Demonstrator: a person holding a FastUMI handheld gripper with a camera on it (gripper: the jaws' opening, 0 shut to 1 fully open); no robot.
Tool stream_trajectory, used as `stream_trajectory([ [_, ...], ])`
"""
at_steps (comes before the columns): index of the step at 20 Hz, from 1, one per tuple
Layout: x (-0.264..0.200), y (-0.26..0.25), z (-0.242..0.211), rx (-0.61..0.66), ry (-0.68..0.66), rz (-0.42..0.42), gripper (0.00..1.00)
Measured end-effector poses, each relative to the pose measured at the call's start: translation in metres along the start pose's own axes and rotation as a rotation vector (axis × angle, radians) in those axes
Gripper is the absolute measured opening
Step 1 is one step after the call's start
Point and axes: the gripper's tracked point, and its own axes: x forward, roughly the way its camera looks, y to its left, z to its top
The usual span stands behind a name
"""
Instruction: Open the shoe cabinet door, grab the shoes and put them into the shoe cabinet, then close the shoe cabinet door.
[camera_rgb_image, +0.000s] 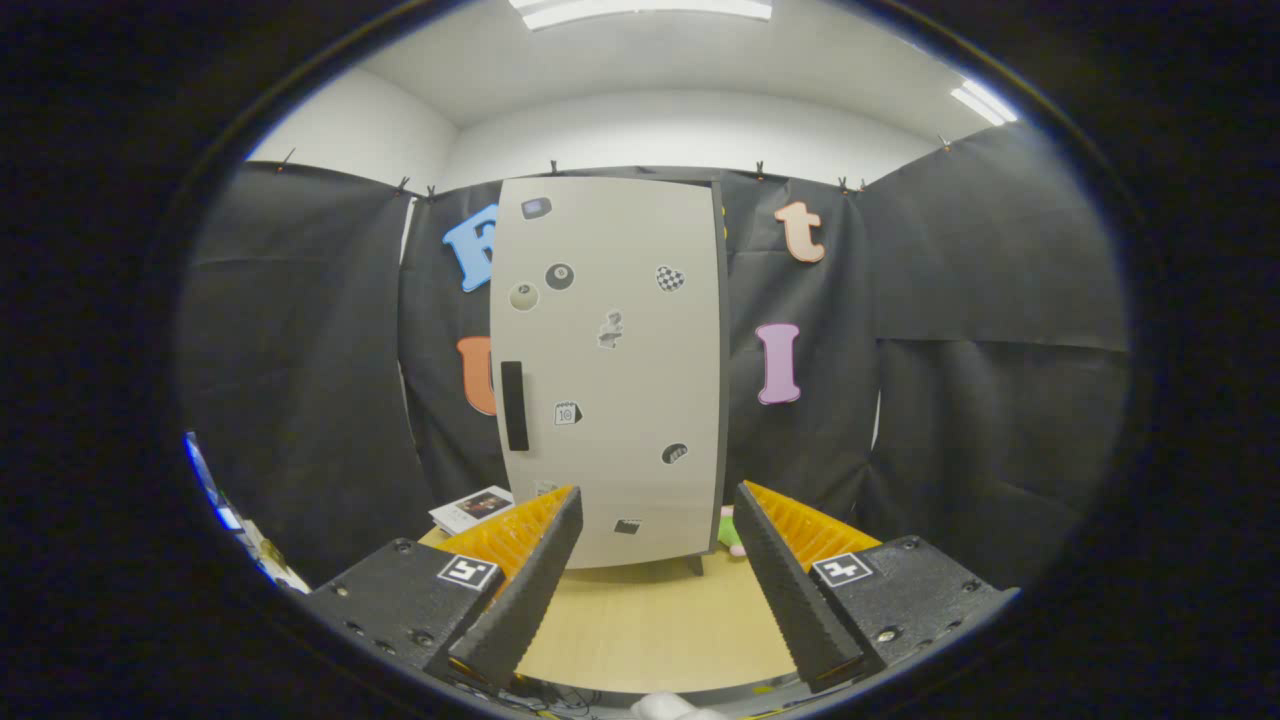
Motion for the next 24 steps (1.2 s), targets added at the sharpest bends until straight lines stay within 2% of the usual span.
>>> stream_trajectory([
  [24,-0.011,-0.011,-0.007,-0.001,0.001,0.011,0.99],
])
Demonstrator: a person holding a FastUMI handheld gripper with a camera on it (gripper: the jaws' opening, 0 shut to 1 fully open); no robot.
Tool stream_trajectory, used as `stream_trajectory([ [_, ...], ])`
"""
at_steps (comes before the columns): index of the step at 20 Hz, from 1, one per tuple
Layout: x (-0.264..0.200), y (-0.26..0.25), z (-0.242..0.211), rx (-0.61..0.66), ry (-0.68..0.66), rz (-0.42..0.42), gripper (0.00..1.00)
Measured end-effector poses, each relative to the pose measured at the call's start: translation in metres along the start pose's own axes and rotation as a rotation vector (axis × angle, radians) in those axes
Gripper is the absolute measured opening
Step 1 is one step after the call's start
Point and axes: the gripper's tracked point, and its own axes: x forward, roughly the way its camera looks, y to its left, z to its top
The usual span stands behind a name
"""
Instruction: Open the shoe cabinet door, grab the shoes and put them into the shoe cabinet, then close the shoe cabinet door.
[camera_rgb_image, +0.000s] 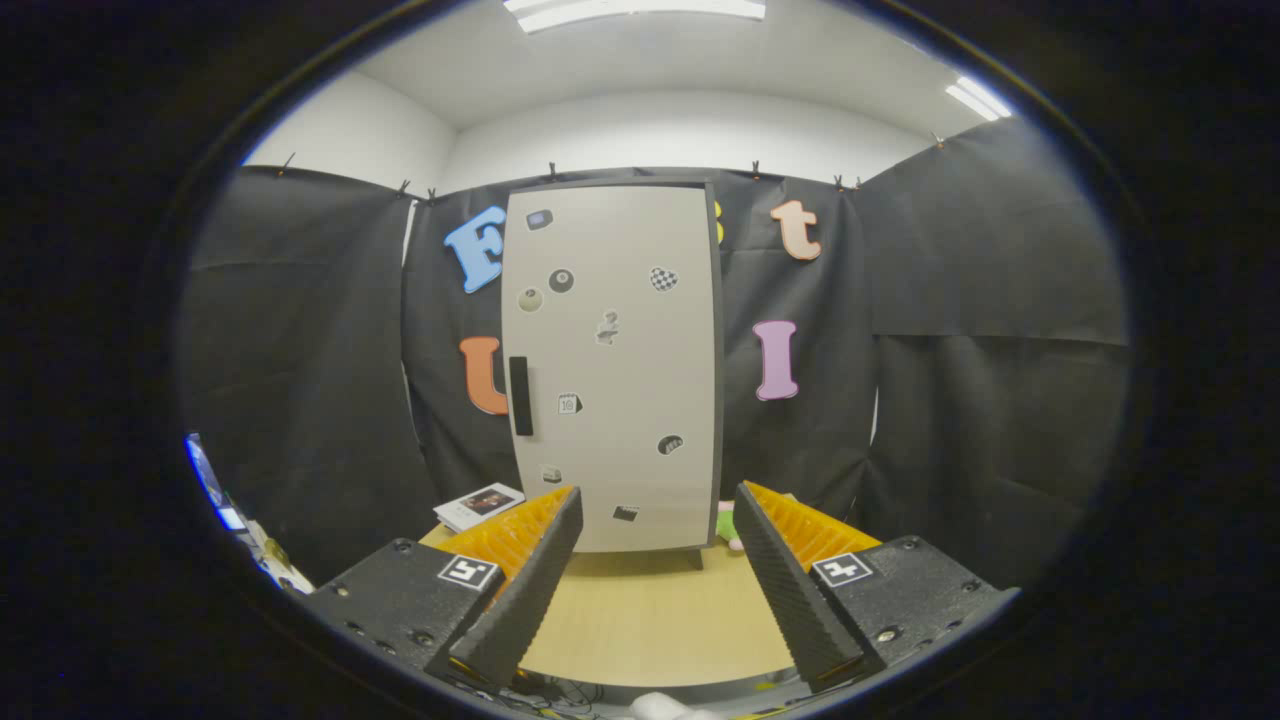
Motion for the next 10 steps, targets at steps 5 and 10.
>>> stream_trajectory([
  [5,0.0004,0.003,-0.0027,-0.002,0.007,0.009,0.99],
  [10,-0.0004,0.0046,-0.0003,0.0,-0.006,0.011,0.99],
])
